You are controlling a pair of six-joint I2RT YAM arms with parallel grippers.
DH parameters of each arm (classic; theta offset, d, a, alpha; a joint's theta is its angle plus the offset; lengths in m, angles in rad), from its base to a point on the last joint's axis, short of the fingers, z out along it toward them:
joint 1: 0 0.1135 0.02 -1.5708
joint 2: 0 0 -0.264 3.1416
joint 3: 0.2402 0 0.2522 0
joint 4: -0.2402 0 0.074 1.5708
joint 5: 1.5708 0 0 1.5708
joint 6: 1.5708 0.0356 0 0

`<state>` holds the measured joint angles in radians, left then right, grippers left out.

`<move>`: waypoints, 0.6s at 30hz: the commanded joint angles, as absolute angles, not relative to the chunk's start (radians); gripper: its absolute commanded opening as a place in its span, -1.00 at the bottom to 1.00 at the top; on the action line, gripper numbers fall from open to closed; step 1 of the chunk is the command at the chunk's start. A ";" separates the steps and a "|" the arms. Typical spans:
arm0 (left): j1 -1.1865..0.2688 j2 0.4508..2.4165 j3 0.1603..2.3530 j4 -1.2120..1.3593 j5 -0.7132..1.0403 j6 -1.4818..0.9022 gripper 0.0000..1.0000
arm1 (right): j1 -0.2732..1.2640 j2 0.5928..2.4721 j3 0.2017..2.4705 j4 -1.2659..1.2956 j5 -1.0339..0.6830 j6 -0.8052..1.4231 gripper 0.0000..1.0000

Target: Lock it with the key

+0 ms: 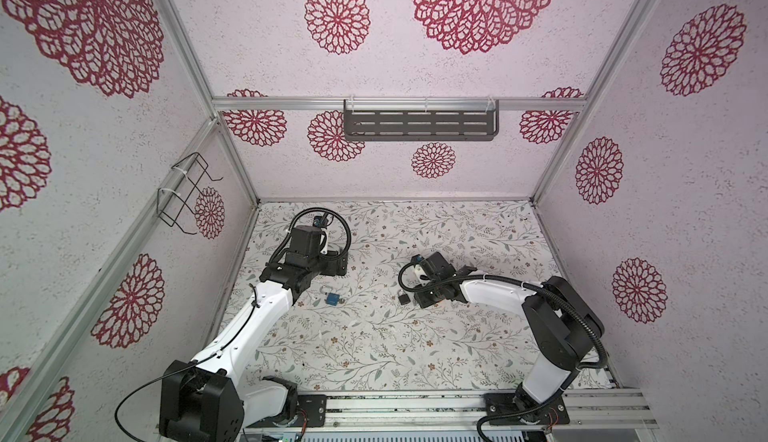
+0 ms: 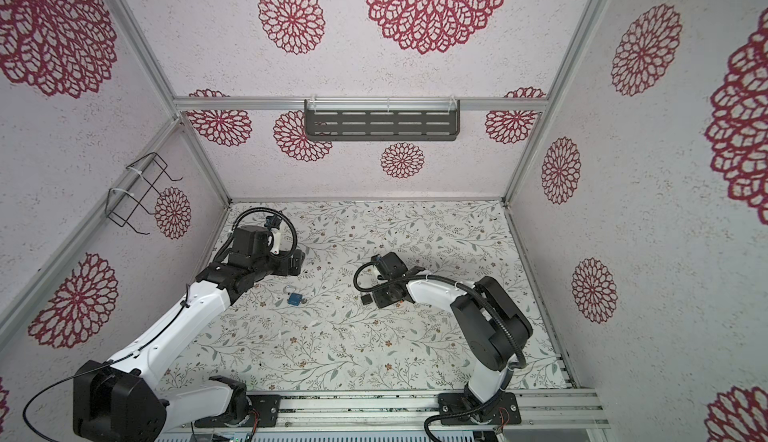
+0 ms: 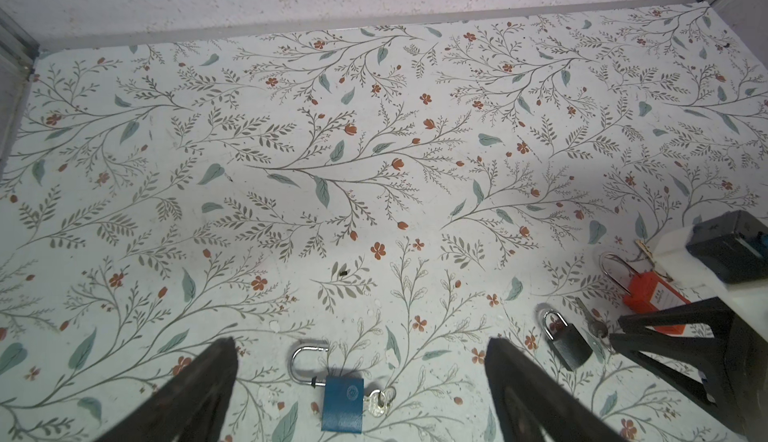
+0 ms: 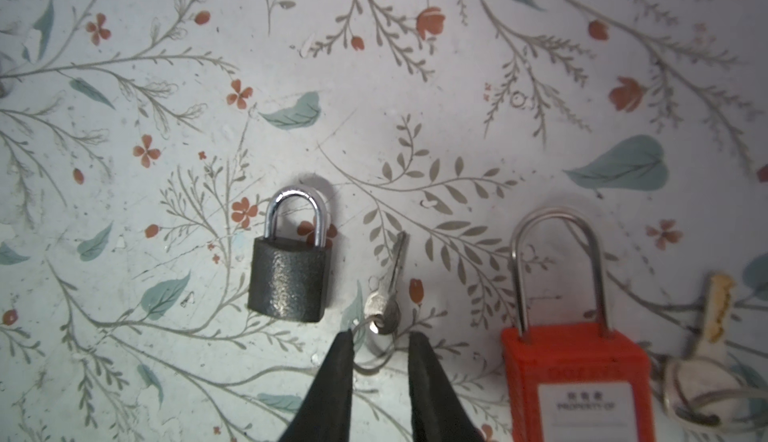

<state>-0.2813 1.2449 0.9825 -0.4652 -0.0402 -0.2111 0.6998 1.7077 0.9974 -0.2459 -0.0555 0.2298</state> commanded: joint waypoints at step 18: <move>-0.227 1.106 1.024 -0.698 -0.008 -0.553 0.95 | 0.843 1.524 1.158 -0.171 0.041 -0.121 -0.12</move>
